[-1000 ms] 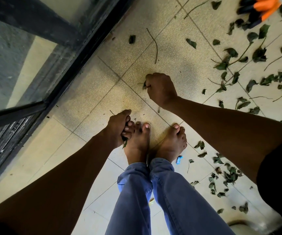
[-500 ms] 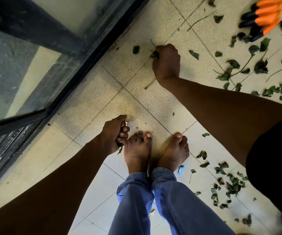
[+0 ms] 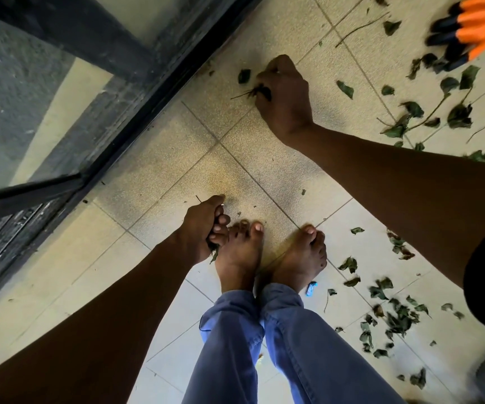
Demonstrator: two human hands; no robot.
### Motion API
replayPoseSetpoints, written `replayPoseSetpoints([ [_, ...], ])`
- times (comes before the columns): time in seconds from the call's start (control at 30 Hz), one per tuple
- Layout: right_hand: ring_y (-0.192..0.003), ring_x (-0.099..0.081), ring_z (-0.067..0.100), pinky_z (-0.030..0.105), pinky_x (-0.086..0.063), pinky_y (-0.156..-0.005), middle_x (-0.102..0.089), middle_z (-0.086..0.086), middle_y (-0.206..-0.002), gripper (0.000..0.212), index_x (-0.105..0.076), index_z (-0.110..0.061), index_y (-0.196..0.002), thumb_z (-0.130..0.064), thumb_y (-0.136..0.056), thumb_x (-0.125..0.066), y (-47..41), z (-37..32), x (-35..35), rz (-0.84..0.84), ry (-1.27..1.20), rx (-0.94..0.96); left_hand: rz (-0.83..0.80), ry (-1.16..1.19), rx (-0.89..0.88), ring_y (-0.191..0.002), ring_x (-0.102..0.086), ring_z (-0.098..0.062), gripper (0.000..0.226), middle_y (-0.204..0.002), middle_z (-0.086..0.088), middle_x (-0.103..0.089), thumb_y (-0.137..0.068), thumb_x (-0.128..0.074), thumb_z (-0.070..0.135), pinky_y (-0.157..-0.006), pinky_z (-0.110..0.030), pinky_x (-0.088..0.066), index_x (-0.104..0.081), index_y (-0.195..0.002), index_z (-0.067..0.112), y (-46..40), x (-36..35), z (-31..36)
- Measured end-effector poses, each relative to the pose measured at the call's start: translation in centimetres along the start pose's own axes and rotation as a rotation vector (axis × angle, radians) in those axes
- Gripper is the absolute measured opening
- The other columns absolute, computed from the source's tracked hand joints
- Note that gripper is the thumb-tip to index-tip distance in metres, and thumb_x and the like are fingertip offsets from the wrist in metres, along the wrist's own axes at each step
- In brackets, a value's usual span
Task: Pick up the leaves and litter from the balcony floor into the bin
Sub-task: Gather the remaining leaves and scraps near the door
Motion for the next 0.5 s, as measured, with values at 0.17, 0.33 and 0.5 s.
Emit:
replayPoseSetpoints([
  [0.17, -0.091, -0.066, 0.024, 0.034, -0.055, -0.078, -0.063, 0.009, -0.120, 0.015, -0.072, -0.003, -0.090, -0.003, -0.084, -0.059, -1.7, -2.2, -1.7, -0.071, 0.047, 0.228, -0.002, 0.011, 0.006, -0.037, -0.022, -0.007, 0.046, -0.055, 0.004, -0.035, -0.101, -0.054, 0.035, -0.034, -0.013, -0.015, -0.036, -0.061, 0.022, -0.1, 0.4, -0.1],
  [0.33, -0.098, -0.063, 0.037, 0.040, -0.055, -0.077, -0.063, 0.016, -0.114, 0.019, -0.072, -0.001, -0.100, 0.001, -0.088, -0.057, -2.9, -2.3, -3.5, -0.260, 0.291, 0.248, -0.017, 0.012, 0.000, -0.039, -0.020, -0.007, 0.047, -0.055, 0.004, -0.035, -0.101, -0.052, 0.035, -0.034, -0.013, -0.017, -0.036, -0.060, 0.023, 0.0, 0.9, 0.4],
  [0.5, -0.094, -0.068, 0.027, 0.029, -0.050, -0.077, -0.071, 0.012, -0.102, 0.017, -0.075, -0.008, -0.095, -0.013, -0.089, -0.059, -0.7, -1.9, -1.4, -0.237, 0.198, -0.010, -0.097, 0.006, 0.083, -0.037, -0.022, -0.006, 0.050, -0.055, 0.005, -0.033, -0.102, -0.051, 0.038, -0.032, -0.014, -0.015, -0.036, -0.057, 0.024, 0.6, 0.5, -1.4],
])
Point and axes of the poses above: each hand's wrist, its own y-axis away from the middle knuckle, its own x-axis out of the back of the hand, z = x × y, the point moved 5 cm from there along -y, towards the middle knuckle
